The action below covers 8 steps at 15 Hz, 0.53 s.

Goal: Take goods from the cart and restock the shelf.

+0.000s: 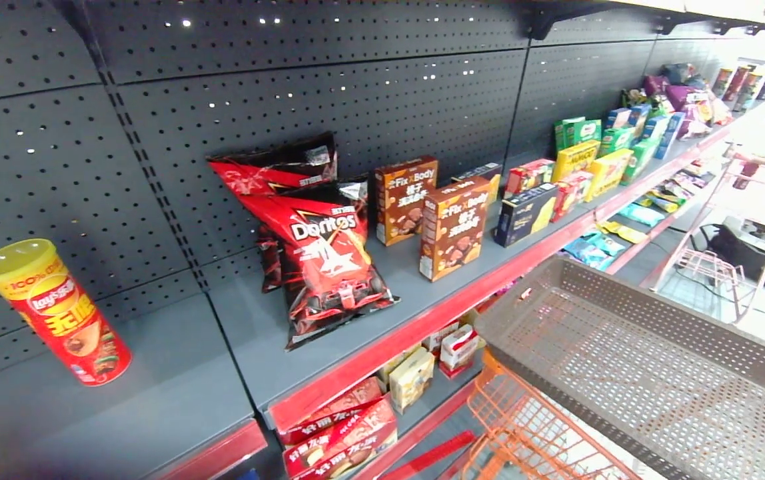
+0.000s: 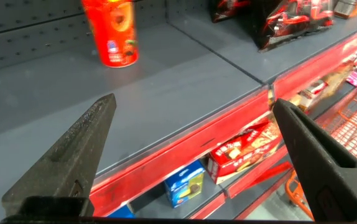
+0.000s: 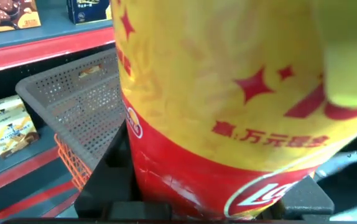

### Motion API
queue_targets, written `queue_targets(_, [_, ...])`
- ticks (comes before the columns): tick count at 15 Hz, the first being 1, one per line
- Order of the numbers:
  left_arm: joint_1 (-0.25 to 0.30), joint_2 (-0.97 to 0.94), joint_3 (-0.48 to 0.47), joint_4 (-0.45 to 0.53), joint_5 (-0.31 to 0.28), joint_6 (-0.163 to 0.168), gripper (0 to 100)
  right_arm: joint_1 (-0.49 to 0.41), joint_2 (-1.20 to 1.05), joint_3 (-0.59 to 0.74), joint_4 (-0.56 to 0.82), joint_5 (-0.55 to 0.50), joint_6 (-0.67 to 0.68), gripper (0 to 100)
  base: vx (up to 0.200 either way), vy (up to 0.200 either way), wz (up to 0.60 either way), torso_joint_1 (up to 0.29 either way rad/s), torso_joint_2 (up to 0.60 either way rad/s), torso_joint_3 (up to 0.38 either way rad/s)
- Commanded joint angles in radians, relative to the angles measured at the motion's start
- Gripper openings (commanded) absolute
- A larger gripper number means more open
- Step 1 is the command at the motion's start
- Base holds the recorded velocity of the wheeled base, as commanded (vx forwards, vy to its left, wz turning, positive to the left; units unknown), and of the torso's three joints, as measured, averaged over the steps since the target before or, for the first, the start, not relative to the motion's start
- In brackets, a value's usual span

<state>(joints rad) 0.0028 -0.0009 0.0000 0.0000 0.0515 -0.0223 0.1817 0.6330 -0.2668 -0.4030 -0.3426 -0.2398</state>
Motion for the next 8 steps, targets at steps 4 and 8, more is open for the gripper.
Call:
queue_targets(4, [0.000,0.001,0.000,0.000,0.001,-0.001,100,0.002,-0.006,0.003,-0.008,0.000,-0.001,0,0.000,0.000,0.60,0.004,0.00,0.001])
queue_targets(8, [0.000,0.001,0.000,0.000,0.001,-0.001,100,0.016,-0.010,0.001,-0.010,0.002,-0.001,0,0.000,0.000,0.60,0.004,0.00,0.005])
